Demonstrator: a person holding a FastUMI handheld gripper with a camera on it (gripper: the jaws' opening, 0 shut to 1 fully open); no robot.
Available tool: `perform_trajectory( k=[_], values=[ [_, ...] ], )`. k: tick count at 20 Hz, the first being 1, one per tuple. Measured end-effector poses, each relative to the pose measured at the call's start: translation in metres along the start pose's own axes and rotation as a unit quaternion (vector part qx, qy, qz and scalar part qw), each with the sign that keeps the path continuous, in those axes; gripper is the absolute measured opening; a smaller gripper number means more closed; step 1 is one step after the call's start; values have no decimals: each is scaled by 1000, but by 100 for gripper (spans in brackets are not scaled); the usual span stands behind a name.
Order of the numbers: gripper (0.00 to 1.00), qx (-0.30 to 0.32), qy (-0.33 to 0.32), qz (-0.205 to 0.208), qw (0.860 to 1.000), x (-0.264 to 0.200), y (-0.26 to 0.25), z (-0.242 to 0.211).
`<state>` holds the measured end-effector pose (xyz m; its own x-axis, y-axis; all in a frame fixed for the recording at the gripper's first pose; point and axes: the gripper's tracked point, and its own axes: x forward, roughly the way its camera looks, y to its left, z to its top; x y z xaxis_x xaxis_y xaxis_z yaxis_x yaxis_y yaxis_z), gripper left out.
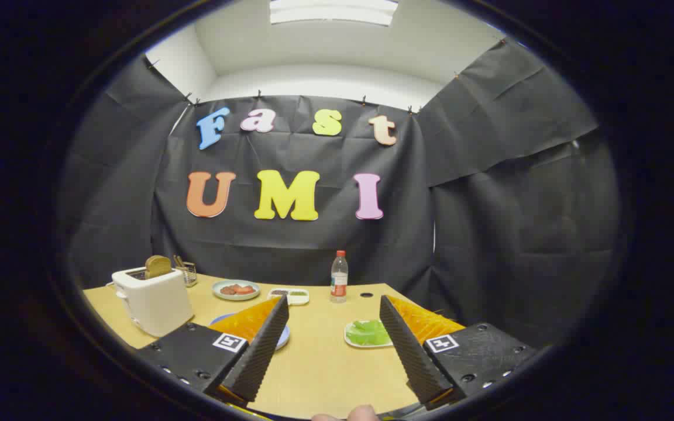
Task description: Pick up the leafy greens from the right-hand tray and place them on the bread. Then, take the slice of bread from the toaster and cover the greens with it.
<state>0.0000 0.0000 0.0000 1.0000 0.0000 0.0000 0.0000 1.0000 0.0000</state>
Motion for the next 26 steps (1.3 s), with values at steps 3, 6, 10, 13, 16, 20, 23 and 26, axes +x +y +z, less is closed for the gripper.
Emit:
perform_trajectory(
  k=[3,6,10,13,16,20,23,26],
  values=[
    [95,5,7,11,1000,-4,8,-3],
    [95,9,12,24,1000,-6,18,-1],
    [95,-1,7,38,999,-10,32,3],
    [95,-5,2,42,999,-13,37,7],
    [95,-5,5,45,999,-11,38,6],
    [95,-3,11,41,999,-9,34,3],
    [95,-5,16,34,999,-4,28,0],
    [95,-5,25,32,999,3,23,-7]
  ],
)
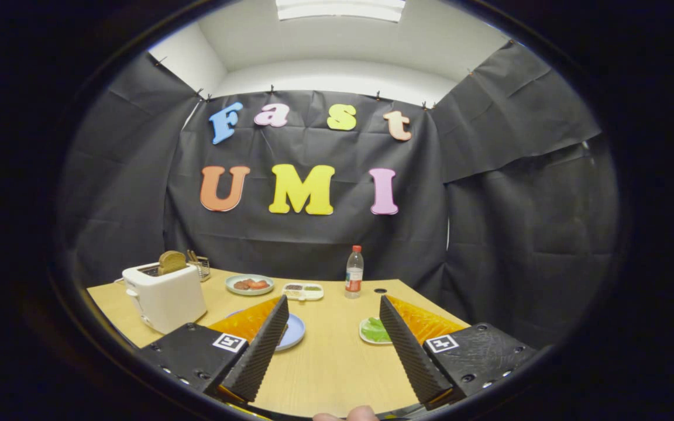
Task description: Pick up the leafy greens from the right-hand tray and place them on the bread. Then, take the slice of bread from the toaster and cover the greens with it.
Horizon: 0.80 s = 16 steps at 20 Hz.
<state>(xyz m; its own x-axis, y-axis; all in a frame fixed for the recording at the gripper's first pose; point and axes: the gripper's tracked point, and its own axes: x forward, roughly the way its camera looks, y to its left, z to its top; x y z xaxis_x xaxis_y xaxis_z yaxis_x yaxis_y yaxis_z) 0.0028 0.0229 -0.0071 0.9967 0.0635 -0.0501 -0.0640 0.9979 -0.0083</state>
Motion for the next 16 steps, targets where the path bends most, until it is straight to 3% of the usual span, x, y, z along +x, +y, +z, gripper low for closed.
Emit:
perform_trajectory(
  k=[7,16],
  values=[
    [95,34,68,-13,997,43,-59,-39],
    [96,173,150,-35,973,132,-162,-90]
  ],
)
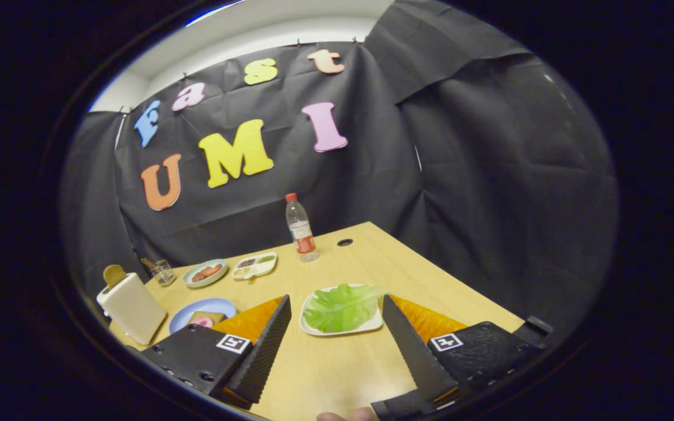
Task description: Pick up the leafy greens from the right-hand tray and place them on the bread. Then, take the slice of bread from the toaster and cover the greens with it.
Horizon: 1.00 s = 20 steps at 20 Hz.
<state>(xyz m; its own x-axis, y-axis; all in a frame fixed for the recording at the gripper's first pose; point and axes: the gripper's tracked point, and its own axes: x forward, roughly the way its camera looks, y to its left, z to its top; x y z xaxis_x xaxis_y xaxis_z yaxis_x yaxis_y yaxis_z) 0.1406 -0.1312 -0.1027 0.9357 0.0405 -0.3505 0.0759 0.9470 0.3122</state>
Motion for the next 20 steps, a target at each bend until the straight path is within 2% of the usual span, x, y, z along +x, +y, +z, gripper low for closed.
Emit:
perform_trajectory(
  k=[5,9,15,20],
  values=[
    [95,68,48,-18,996,60,-36,3],
    [96,124,101,-17,987,94,-47,-17],
    [96,171,130,-26,976,138,-53,-29],
    [95,197,153,-21,968,146,-57,-36]
  ],
)
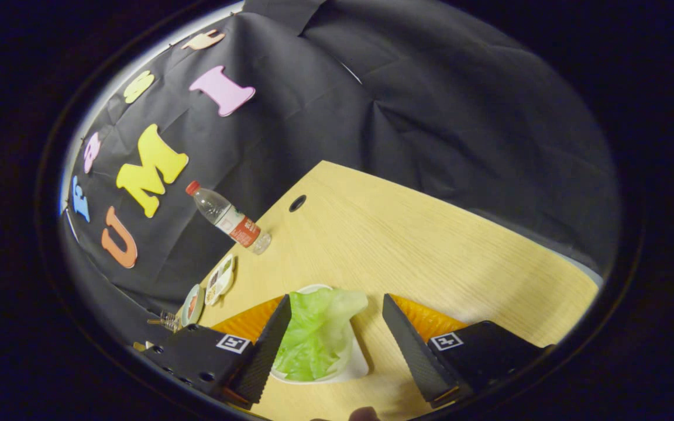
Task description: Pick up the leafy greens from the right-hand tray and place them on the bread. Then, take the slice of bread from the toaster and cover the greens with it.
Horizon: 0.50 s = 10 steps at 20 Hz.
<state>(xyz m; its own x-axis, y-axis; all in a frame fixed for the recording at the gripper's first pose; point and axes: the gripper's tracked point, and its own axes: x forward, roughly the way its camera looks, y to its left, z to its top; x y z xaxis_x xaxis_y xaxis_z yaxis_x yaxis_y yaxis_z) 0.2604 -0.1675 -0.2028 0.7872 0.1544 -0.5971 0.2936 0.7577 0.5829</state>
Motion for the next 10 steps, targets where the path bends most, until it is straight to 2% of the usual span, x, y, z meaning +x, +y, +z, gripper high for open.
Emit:
perform_trajectory(
  k=[3,5,7,10],
  values=[
    [93,-2,5,-7,1000,6,-2,0],
    [74,1,15,-14,1000,16,-2,-1],
    [47,-11,10,-30,999,20,-7,1],
    [11,-20,8,-31,999,14,-12,5]
  ],
)
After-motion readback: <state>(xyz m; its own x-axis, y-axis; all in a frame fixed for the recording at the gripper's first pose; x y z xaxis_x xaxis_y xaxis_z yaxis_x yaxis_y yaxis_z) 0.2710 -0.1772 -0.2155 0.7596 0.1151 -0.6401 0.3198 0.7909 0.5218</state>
